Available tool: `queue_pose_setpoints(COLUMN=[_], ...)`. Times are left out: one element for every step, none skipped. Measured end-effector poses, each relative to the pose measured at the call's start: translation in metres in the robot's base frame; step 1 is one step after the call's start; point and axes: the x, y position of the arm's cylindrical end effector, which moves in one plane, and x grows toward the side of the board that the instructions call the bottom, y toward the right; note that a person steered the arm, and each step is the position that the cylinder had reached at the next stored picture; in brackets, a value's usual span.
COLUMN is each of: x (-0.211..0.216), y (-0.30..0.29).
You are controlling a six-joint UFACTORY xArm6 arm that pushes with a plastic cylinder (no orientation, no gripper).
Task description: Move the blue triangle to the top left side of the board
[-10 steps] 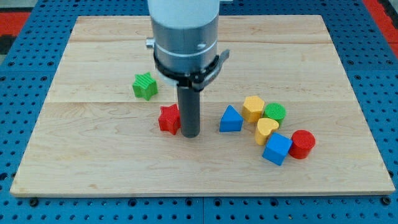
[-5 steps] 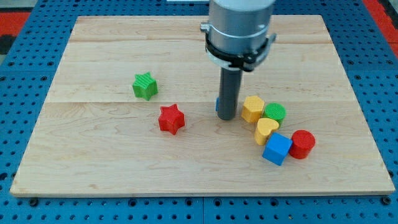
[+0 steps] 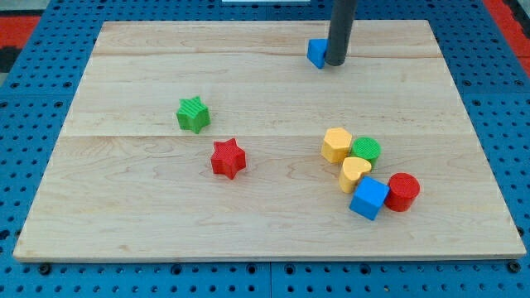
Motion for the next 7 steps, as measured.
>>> queue_pose_setpoints(x=[-0.001,-0.038,-0.038,-0.039,-0.04,-0.04,-0.035], y=[-0.052,0.019,0.026,0.026,0.026,0.033,0.033])
